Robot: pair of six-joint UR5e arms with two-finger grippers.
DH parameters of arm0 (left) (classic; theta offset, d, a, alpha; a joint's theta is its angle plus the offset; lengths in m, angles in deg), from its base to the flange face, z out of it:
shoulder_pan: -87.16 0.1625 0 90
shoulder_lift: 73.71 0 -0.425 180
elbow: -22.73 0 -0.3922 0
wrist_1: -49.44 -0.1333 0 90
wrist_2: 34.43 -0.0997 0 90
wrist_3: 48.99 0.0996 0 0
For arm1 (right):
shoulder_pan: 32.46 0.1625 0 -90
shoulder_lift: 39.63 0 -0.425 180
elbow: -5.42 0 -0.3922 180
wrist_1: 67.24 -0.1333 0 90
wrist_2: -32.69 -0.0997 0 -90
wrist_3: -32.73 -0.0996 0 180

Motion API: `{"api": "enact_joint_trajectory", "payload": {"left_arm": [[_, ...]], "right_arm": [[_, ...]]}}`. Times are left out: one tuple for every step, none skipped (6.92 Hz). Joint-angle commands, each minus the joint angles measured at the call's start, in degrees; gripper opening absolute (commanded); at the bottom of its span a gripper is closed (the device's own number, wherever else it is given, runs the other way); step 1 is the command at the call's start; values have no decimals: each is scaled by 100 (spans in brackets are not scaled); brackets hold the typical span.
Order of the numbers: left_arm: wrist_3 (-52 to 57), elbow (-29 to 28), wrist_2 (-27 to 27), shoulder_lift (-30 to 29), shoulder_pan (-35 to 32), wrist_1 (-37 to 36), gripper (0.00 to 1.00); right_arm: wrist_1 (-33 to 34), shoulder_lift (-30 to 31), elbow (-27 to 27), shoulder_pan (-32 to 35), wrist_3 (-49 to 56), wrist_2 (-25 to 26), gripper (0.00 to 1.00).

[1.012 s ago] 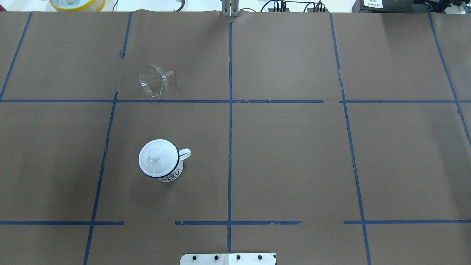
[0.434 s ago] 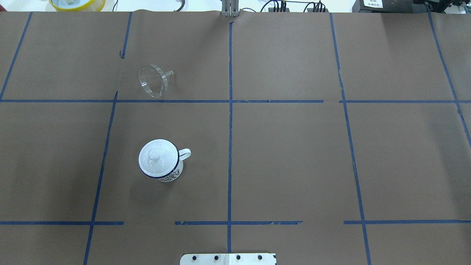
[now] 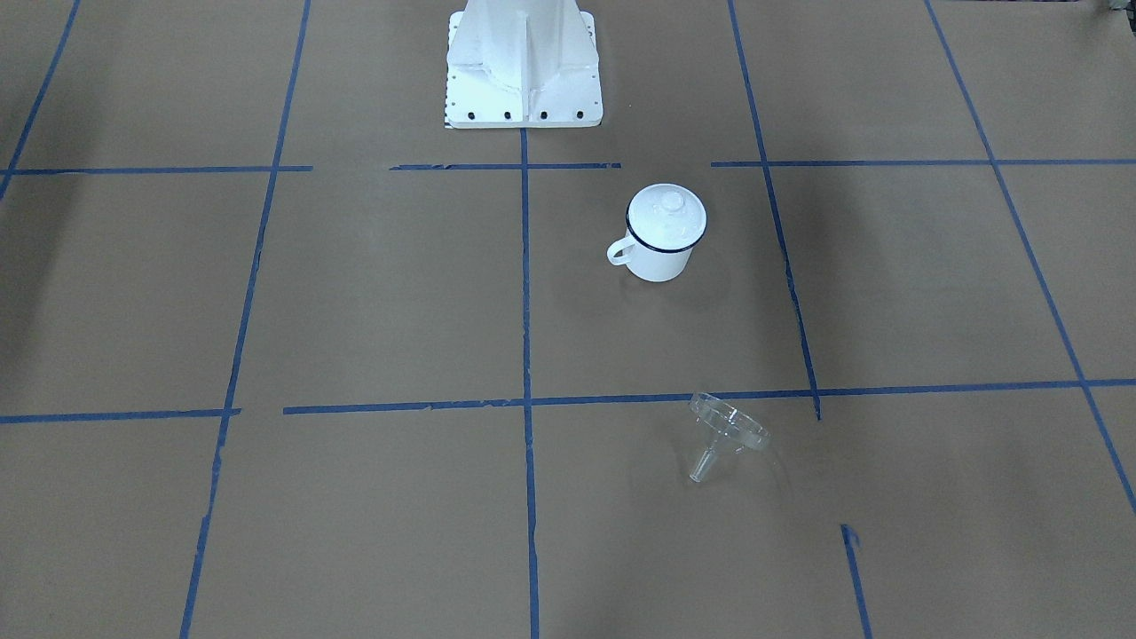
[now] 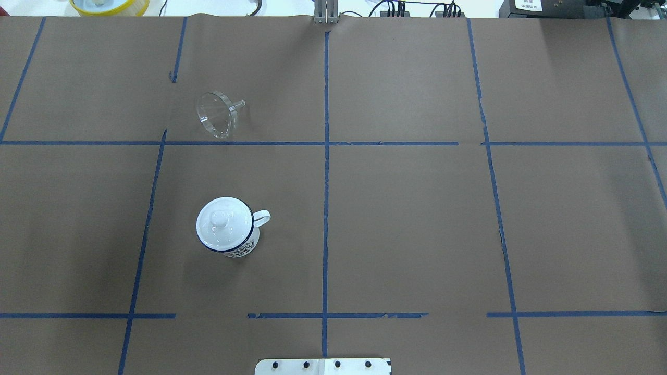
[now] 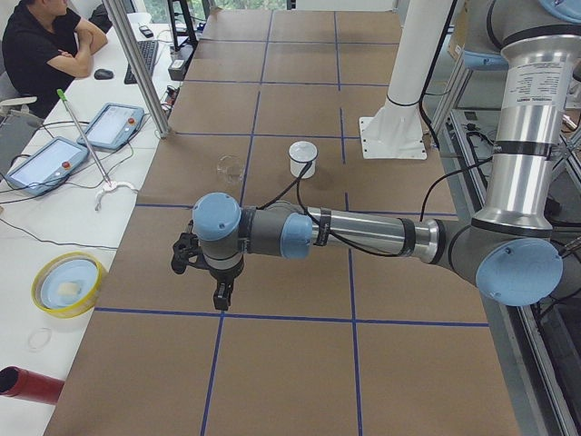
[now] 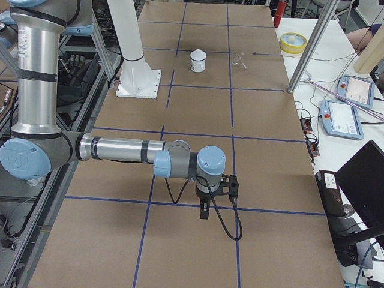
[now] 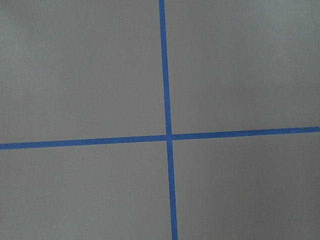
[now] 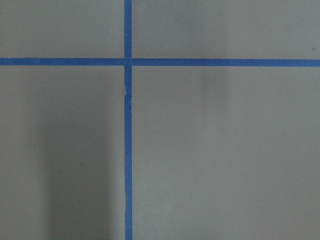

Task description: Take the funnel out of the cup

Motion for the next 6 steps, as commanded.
{"api": "enact_joint_trajectory", "payload": {"left_arm": [[0, -40, 0, 6, -6, 131, 100], [0, -58, 0, 6, -6, 131, 100], [9, -32, 0, 6, -6, 131, 100], [0, -32, 0, 6, -6, 131, 100], [9, -32, 0, 23, -6, 131, 100], [0, -14, 0, 102, -6, 131, 100]], "right_arm": [[0, 0, -3, 0, 0, 0, 100], [0, 0, 5, 0, 0, 0, 100], [0, 0, -3, 0, 0, 0, 100], [0, 0, -3, 0, 0, 0, 100], [0, 0, 5, 0, 0, 0, 100], [0, 0, -3, 0, 0, 0, 100]]}}
